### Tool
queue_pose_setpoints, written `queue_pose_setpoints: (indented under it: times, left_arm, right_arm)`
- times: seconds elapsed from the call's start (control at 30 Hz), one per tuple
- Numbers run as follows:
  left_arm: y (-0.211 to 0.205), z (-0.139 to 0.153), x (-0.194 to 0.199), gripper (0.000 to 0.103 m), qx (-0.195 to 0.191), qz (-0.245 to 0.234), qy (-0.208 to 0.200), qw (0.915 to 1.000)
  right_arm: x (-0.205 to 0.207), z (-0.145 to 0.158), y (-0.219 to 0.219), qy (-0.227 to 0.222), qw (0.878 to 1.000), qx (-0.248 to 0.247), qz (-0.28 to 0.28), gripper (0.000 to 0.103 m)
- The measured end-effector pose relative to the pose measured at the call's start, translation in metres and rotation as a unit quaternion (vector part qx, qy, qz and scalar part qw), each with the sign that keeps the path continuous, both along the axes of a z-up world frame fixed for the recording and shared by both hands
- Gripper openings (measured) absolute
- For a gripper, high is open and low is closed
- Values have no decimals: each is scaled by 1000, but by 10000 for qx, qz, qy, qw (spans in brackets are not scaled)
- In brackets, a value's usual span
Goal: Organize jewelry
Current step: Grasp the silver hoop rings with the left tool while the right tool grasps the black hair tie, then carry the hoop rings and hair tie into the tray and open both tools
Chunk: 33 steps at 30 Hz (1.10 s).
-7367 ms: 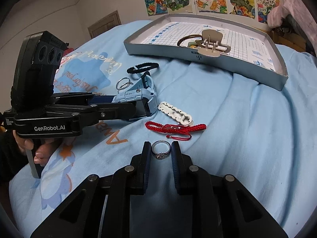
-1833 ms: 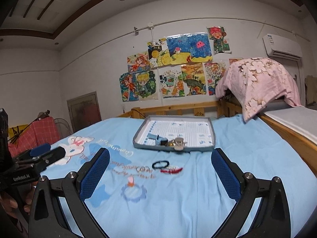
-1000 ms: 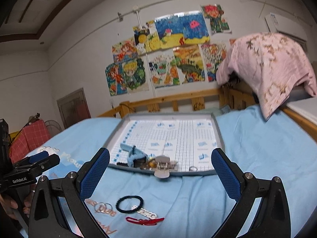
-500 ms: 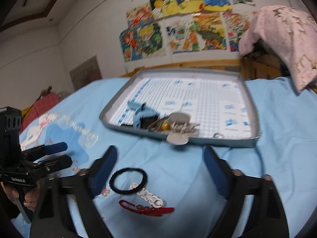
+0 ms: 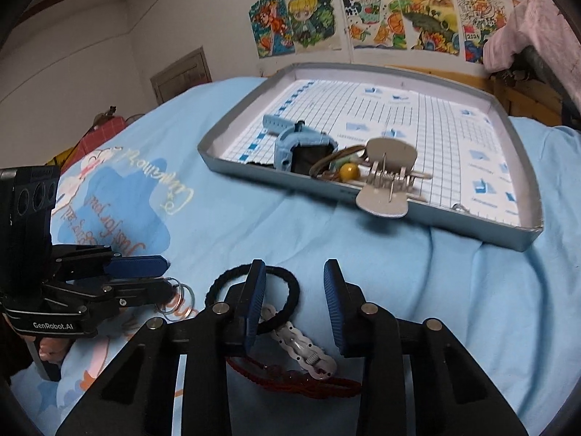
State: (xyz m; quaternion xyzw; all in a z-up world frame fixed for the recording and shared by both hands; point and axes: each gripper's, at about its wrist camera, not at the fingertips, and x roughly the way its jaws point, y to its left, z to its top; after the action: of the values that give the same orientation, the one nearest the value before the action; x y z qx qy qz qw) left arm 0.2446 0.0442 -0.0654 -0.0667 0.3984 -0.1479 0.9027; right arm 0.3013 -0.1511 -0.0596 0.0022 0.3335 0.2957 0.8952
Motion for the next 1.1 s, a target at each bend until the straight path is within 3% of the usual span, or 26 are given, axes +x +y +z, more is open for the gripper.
queue_pose_setpoints:
  times: [0.17,0.27,0.5,0.8,1.1]
  left_arm:
    - [-5,-4,3,10,25,-133,119,9998]
    - [-5,-4,1,5,-4,-165,77,9998]
    - [-2,0,-3,4,-123,-157,-107,9997]
    - [4,21,-8,3,-279,-20,-452,9986]
    - [4,63,-1,3,-363,231,-958,9945]
  right_arm:
    - [2,-5,1,124,9999,-2,17,29]
    - [2,-7,3,172,9998,-10,27,21]
    - [0,-7,5,167,9998,-12,91,5]
    - [-7,6,-8,-143,9993,353,-35,5]
    - [-14,36,-38,-759,9920,919,-419,5]
